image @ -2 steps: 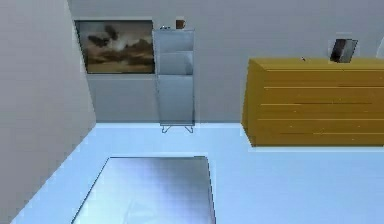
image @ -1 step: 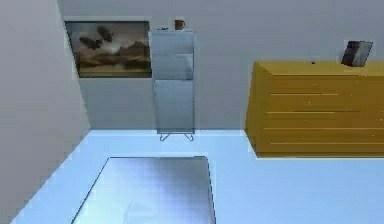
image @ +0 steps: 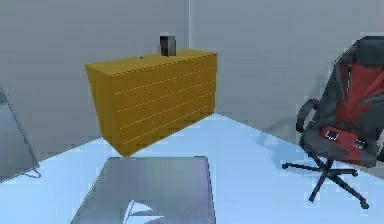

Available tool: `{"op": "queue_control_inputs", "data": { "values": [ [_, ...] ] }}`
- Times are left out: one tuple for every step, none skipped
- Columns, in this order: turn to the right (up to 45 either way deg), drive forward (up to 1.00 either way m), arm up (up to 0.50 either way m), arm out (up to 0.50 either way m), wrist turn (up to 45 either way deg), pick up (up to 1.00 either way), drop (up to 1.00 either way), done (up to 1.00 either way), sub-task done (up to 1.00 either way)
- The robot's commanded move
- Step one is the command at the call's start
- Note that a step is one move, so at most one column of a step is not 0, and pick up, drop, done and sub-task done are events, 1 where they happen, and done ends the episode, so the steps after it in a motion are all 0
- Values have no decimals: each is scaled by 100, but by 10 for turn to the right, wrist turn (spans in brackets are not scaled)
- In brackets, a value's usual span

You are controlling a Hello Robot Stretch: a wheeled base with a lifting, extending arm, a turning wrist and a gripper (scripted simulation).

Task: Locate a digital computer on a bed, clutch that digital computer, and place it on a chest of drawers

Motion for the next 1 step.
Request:
{"op": "queue_control_inputs", "data": {
  "values": [
    [30, 0, 0, 0, 0, 0, 0, 0, 0]
  ]
}}
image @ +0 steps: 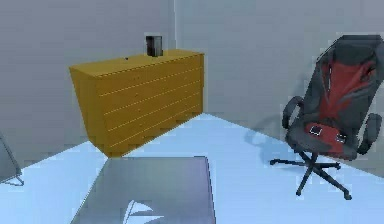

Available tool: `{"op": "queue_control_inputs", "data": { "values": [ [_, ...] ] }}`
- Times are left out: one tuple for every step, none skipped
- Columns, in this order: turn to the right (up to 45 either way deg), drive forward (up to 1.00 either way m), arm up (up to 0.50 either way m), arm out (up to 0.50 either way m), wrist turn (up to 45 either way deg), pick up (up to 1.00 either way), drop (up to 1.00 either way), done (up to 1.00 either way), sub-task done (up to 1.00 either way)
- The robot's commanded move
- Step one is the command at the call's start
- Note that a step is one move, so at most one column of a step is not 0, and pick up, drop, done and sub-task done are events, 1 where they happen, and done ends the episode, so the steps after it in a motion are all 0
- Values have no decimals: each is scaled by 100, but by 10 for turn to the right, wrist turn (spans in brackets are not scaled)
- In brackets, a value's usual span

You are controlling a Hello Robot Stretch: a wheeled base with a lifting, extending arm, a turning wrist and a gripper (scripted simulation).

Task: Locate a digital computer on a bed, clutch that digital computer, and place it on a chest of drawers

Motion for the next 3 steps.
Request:
{"op": "queue_control_inputs", "data": {
  "values": [
    [0, 100, 0, 0, 0, 0, 0, 0, 0],
    [30, 0, 0, 0, 0, 0, 0, 0, 0],
    [0, 90, 0, 0, 0, 0, 0, 0, 0]
  ]
}}
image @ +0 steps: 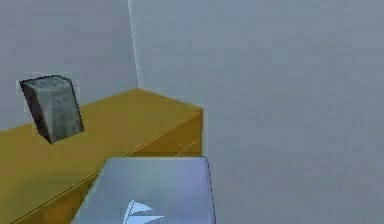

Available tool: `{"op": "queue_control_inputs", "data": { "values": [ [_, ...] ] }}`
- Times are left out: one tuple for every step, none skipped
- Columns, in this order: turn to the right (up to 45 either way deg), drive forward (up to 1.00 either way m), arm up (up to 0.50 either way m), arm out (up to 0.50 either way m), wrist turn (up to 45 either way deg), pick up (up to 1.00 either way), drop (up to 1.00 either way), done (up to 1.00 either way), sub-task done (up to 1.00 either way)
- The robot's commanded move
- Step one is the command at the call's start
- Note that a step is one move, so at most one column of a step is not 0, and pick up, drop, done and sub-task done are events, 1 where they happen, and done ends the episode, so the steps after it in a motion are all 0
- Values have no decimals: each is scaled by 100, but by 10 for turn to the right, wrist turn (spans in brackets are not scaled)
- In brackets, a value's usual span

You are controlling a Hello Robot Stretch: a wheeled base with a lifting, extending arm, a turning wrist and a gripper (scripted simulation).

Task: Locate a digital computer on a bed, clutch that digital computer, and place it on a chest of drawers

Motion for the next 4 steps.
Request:
{"op": "queue_control_inputs", "data": {
  "values": [
    [-450, 0, 0, 0, 0, 0, 0, 0, 0],
    [-450, 0, 0, 0, 0, 0, 0, 0, 0],
    [450, 0, 0, 0, 0, 0, 0, 0, 0],
    [330, 0, 0, 0, 0, 0, 0, 0, 0]
  ]
}}
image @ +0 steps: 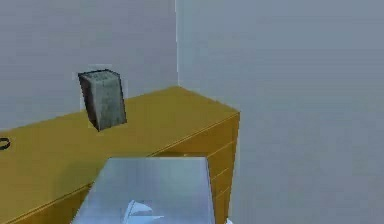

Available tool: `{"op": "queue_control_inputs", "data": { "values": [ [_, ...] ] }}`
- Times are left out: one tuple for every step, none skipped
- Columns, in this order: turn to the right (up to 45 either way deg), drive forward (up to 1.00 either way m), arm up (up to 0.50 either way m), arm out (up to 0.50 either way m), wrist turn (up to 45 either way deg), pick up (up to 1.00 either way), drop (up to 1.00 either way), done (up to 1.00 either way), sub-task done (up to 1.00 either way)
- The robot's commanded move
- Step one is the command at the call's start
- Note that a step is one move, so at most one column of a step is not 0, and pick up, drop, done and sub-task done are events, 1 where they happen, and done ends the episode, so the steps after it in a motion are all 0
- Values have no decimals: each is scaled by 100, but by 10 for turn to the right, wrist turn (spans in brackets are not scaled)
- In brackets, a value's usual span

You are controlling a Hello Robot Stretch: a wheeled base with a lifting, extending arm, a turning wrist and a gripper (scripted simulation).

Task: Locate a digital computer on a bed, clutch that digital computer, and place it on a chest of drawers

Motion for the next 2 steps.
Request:
{"op": "queue_control_inputs", "data": {
  "values": [
    [-450, 0, 0, 0, 0, 0, 0, 0, 0],
    [-210, 0, 0, 0, 0, 0, 0, 0, 0]
  ]
}}
